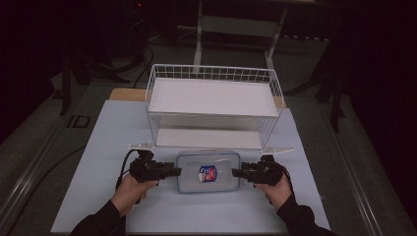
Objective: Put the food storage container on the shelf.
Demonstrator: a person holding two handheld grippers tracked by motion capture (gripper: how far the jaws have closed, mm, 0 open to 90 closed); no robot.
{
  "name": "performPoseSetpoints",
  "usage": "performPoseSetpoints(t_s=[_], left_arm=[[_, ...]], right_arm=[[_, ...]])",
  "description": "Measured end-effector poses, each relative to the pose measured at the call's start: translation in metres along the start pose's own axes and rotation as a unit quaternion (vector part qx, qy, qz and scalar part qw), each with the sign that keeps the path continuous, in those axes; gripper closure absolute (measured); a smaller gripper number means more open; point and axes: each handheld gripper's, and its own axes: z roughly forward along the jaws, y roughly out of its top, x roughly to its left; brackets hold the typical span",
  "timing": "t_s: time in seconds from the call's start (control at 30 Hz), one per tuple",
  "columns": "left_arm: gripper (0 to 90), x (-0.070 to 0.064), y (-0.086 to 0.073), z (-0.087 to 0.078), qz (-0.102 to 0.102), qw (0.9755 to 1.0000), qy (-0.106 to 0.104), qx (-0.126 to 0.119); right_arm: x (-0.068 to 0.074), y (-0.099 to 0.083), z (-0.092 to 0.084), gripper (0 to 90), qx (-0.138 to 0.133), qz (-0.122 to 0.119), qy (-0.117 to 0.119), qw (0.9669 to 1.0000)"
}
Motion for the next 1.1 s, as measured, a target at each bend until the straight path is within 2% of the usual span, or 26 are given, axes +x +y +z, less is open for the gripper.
performPoseSetpoints(t_s=[0.17,0.43,0.67,1.1], left_arm=[[57.6,-0.008,0.004,-0.005,0.009,0.9999,-0.001,-0.010],[57.6,-0.023,0.017,-0.016,0.030,0.9993,0.002,-0.023],[57.6,-0.037,0.035,-0.030,0.052,0.9979,0.005,-0.039],[57.6,-0.057,0.072,-0.049,0.079,0.9948,0.011,-0.064]], right_arm=[[0.005,0.004,-0.008,51.8,-0.011,-0.001,0.001,0.9999],[0.018,0.017,-0.022,51.8,-0.023,-0.022,-0.006,0.9995],[0.030,0.034,-0.035,51.9,-0.039,-0.039,-0.010,0.9984],[0.045,0.071,-0.058,52.0,-0.067,-0.060,-0.017,0.9958]])
